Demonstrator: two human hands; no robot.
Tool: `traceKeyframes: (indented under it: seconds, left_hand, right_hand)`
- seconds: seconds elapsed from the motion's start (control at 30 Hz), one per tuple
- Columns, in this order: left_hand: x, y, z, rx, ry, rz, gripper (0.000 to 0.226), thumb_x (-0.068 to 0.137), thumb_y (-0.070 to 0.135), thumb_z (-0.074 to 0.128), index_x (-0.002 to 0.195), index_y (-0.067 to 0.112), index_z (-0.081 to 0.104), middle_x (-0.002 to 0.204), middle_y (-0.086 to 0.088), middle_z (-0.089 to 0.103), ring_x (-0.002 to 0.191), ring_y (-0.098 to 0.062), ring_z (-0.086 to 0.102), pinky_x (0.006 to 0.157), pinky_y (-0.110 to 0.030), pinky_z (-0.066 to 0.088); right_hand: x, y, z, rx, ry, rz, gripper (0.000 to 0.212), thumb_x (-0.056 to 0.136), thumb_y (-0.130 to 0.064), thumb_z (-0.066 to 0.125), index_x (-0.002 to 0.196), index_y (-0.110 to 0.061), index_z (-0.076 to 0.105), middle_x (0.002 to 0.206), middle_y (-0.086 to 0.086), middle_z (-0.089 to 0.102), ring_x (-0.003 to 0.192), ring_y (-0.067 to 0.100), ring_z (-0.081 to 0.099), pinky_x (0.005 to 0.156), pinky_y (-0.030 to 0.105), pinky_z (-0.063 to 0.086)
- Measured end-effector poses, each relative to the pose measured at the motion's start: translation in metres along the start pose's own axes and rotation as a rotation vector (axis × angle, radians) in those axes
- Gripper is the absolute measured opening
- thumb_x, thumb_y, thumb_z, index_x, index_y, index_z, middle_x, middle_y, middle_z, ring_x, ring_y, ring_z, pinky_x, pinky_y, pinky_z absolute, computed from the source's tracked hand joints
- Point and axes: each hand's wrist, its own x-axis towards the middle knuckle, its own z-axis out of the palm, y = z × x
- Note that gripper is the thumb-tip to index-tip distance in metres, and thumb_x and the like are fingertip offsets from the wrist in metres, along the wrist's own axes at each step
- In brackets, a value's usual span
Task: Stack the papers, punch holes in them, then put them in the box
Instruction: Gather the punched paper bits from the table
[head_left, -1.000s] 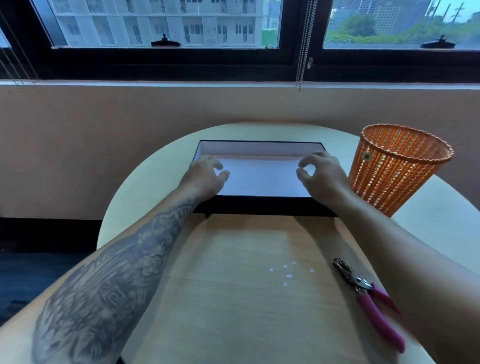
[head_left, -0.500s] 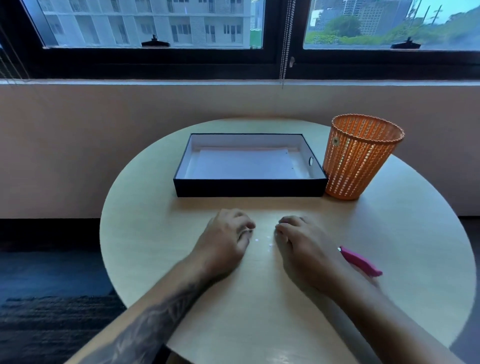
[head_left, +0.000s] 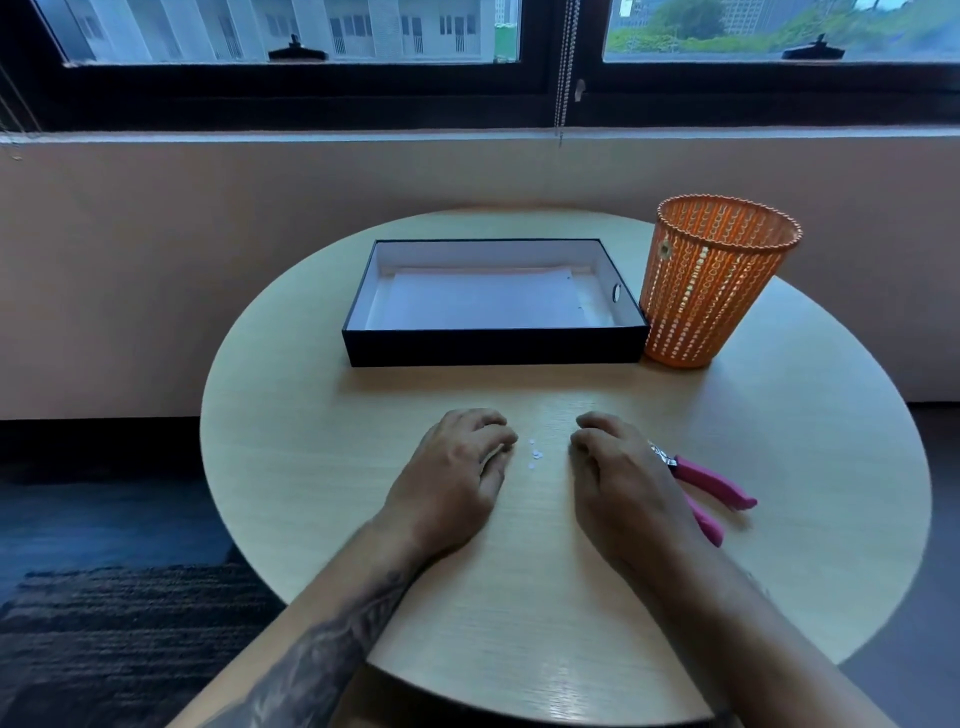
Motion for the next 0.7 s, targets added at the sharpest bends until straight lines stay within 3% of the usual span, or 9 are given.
traceKeyframes:
  seconds: [0.07,0.2,0.37,0.53,0.7]
  left_hand:
    - [0.000,0.000,-0.001,0.009,-0.009,0.009,0.020,0.095,0.028,0.056,0.108,0.024,0.071,0.120,0.008,0.064,0.116,-0.013,0.053,0.102,-0.040,0.044]
    - [0.000,-0.001,-0.002,0.051,-0.091,0.054,0.028,0.095,0.033,0.052,0.116,0.031,0.071,0.128,0.009,0.061,0.124,-0.011,0.048,0.107,-0.034,0.039]
    - [0.001,-0.004,0.001,-0.097,0.040,-0.067,0.026,0.091,0.011,0.055,0.110,0.019,0.071,0.119,0.010,0.064,0.115,-0.013,0.054,0.102,-0.037,0.045]
    - [0.000,-0.004,0.001,-0.064,0.022,-0.057,0.025,0.093,0.022,0.052,0.107,0.019,0.071,0.117,0.010,0.064,0.114,-0.011,0.052,0.100,-0.037,0.046]
    - [0.000,-0.001,0.000,-0.019,-0.008,-0.030,0.027,0.093,0.027,0.050,0.106,0.023,0.073,0.117,0.010,0.064,0.113,-0.011,0.052,0.098,-0.038,0.046]
  right_hand:
    - [0.001,0.000,0.000,-0.013,0.000,-0.018,0.019,0.096,-0.014,0.054,0.092,-0.011,0.072,0.115,0.001,0.067,0.111,0.018,0.059,0.092,0.033,0.049]
    - [0.000,0.000,0.001,-0.045,-0.101,-0.149,0.038,0.089,-0.018,0.045,0.110,-0.030,0.075,0.118,-0.006,0.067,0.112,0.017,0.055,0.095,0.035,0.045]
    - [0.004,-0.002,0.001,0.019,-0.046,-0.109,0.037,0.093,-0.031,0.042,0.112,-0.021,0.073,0.114,-0.006,0.070,0.108,0.018,0.058,0.093,0.040,0.047]
    - [0.010,-0.004,0.005,-0.065,-0.114,-0.107,0.046,0.089,-0.025,0.032,0.111,-0.033,0.072,0.111,-0.010,0.064,0.105,0.018,0.052,0.087,0.044,0.047]
    - [0.003,-0.002,0.001,0.036,-0.100,-0.109,0.040,0.090,-0.022,0.039,0.104,-0.035,0.074,0.110,-0.016,0.064,0.105,0.012,0.052,0.088,0.039,0.046]
